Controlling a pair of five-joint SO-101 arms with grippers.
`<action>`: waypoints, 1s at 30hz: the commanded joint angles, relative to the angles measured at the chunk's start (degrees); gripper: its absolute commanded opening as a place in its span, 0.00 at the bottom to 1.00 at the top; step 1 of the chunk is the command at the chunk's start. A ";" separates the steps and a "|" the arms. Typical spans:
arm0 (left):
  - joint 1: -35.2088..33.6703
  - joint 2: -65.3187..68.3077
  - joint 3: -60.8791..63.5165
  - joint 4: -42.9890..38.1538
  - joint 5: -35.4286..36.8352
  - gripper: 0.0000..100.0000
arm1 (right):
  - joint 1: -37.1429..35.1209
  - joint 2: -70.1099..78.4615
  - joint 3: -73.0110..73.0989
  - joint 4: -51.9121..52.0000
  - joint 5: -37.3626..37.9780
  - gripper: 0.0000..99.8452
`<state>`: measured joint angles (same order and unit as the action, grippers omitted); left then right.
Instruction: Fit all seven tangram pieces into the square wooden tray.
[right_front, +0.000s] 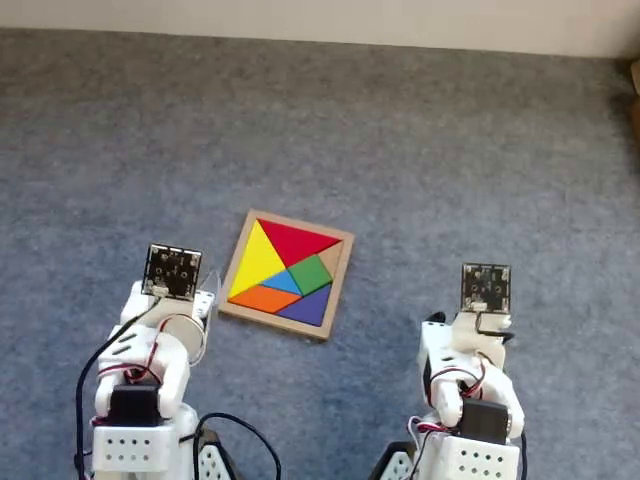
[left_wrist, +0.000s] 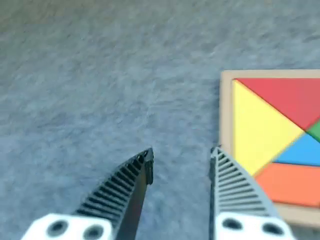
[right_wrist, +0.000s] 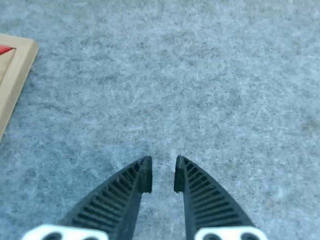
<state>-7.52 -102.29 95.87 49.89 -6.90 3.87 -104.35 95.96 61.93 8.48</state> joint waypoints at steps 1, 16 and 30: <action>-1.89 -1.89 1.36 0.35 0.79 0.20 | -1.19 -0.04 6.81 0.40 -0.35 0.09; -1.45 -1.54 1.36 13.45 0.44 0.08 | -0.92 0.04 6.81 6.46 -0.44 0.09; -1.54 -1.71 1.36 24.53 0.70 0.03 | -0.84 0.04 6.81 6.55 -0.44 0.09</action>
<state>-8.84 -102.37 96.04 72.13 -6.73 3.34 -104.35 95.96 68.18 8.48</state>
